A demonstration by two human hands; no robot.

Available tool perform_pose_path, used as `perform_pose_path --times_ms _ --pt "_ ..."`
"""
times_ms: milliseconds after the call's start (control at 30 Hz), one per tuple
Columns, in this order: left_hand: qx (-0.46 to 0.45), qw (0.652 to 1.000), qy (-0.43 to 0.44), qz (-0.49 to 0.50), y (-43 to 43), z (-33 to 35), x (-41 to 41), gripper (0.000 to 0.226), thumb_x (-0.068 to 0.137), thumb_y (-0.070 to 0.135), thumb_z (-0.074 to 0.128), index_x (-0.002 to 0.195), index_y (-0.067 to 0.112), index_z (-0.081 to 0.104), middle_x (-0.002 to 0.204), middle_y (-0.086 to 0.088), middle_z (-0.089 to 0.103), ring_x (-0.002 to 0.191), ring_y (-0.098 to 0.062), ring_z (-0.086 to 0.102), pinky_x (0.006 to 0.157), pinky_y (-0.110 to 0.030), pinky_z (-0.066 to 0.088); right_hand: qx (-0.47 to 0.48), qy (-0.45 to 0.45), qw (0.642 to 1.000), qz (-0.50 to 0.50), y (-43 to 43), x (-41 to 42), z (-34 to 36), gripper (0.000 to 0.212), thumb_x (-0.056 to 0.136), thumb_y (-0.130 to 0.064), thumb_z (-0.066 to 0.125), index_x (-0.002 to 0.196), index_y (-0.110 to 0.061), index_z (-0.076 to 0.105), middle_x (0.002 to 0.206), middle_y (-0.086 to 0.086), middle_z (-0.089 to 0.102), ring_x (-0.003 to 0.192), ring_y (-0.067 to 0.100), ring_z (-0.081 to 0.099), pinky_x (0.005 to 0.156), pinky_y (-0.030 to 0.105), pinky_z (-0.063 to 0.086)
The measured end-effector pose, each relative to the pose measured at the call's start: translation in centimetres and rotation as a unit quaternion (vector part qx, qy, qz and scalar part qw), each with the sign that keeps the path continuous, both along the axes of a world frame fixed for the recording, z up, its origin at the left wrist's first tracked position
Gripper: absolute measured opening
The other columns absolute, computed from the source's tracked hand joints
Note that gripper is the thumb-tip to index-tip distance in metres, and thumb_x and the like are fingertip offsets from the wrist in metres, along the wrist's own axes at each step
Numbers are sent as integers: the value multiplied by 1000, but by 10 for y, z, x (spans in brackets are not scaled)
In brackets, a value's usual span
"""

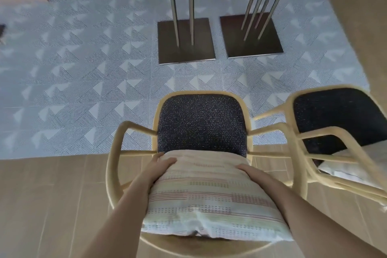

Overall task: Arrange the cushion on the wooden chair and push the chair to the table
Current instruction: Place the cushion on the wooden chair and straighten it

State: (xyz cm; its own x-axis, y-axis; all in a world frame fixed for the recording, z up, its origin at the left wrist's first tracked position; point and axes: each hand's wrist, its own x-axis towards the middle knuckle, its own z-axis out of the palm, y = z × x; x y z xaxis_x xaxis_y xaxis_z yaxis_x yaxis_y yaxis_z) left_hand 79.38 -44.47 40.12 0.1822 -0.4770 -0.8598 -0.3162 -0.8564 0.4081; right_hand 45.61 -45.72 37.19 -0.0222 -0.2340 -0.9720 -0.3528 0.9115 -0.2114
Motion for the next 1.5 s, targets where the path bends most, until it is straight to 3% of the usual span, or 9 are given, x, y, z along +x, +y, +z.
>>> perform_pose_path --times_ms 100,233,400,633,800,967,1100,1267,1500 --pt "1 999 -8 -45 -5 -4 0 68 97 55 67 158 34 45 162 -11 48 145 -33 48 122 -45 35 -16 1 1000 -13 -3 -3 -3 80 41 -68 80 106 -22 76 85 2 82 73 17 80 73 34 56" --pt "-11 998 -10 -55 -4 -4 -1 65 95 57 67 154 37 49 162 -10 47 141 -31 50 122 -45 36 -24 22 999 0 -5 -1 -2 90 45 -71 79 118 -19 72 107 8 80 98 27 76 97 42 56" --pt "-130 991 -9 -25 -4 12 -12 50 97 65 63 144 50 54 149 -6 51 132 -25 52 118 -45 39 -202 90 975 15 -2 4 11 76 86 -59 74 145 -16 54 142 7 62 122 29 62 95 37 48" --pt "-348 924 97 126 -4 85 -29 57 83 83 49 133 57 62 146 12 61 138 -20 57 123 -54 37 -456 -43 886 -69 -22 31 84 78 76 -75 62 141 -32 59 120 -37 63 117 -19 57 101 15 43" --pt "-506 844 145 105 -27 191 -40 62 87 80 46 140 49 58 148 13 60 141 -15 57 122 -45 39 -587 -103 800 -66 -29 45 193 71 85 -61 56 146 -25 55 139 -27 57 127 -19 52 98 0 40" --pt "-668 718 195 22 -27 344 -46 68 92 84 51 147 45 55 157 6 54 148 -24 49 123 -47 35 -711 -179 679 -26 -19 51 342 61 94 -44 55 149 -19 48 154 -8 52 145 6 47 121 24 36" --pt "-763 618 182 -50 -8 467 -55 61 95 78 52 146 45 56 157 1 54 149 -28 48 122 -47 37 -801 -208 562 7 -4 50 464 73 94 -63 61 149 -17 45 156 2 51 147 18 47 124 48 35" --pt "-834 532 129 -64 55 602 -68 44 99 62 57 139 46 62 148 10 62 142 -16 54 114 -31 42 -876 -236 414 66 46 31 590 89 96 -66 56 150 2 39 155 17 48 146 31 47 123 50 37" --pt "-866 485 85 -89 117 624 -74 61 96 76 52 148 44 52 158 3 52 152 -30 44 123 -53 33 -885 -266 370 100 79 9 627 83 98 -61 58 150 0 39 157 17 47 149 30 45 124 50 35"
